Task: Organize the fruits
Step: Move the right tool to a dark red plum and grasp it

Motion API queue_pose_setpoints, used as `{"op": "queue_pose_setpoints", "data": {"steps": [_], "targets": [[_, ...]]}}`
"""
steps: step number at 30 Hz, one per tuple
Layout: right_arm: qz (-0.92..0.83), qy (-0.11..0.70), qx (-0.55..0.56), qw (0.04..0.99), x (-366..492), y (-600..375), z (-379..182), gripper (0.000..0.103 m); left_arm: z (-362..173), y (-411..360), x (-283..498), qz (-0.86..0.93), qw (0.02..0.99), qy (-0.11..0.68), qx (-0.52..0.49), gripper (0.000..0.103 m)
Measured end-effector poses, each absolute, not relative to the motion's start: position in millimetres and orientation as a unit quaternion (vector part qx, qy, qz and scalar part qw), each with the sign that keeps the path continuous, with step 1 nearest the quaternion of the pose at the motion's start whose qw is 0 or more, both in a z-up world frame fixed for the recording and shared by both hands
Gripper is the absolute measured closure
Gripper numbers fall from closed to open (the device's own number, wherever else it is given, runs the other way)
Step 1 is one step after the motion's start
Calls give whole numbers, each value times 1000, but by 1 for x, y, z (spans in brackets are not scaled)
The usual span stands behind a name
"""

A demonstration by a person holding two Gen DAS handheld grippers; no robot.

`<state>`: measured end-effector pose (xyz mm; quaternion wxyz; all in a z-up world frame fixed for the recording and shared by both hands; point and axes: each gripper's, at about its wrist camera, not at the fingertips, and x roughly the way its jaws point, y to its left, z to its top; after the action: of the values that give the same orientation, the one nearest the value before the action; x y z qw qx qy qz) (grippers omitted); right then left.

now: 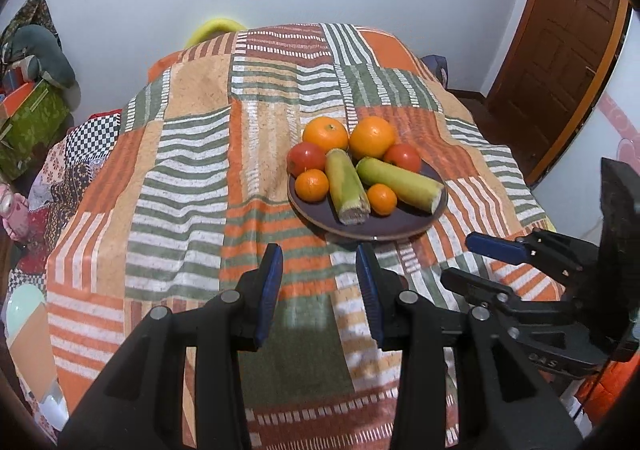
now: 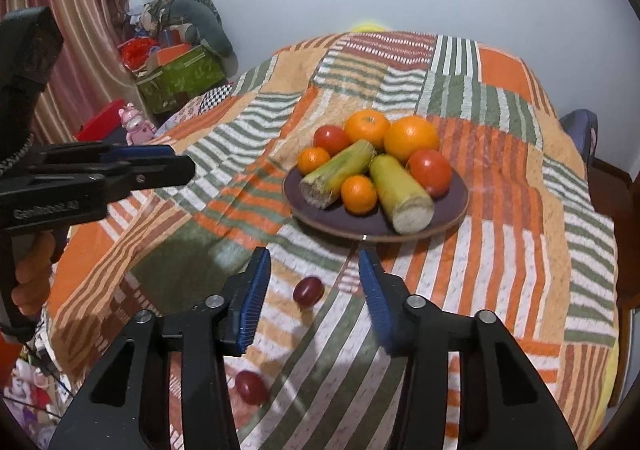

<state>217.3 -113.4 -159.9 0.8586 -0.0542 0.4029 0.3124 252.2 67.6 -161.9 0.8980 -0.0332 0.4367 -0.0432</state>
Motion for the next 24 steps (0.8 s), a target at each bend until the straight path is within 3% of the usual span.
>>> {"op": "queue_pose_setpoints", "data": {"steps": [4,17,21,24], "targets": [[316,420,-53,849,214,-111,-172,68,-163,67,245,-40,897,438,-26,65],[322,454,-64,828,225,-90,-202,68,-176,75,242,-53,895,442,-38,65],[322,464,-69,822,228,-83,-211,75,-178,74,241,-52,895,442,-27,65],[317,465,-71,824,230,-83,-214,78,-179,72,240,-50,895,443,-25,51]]}}
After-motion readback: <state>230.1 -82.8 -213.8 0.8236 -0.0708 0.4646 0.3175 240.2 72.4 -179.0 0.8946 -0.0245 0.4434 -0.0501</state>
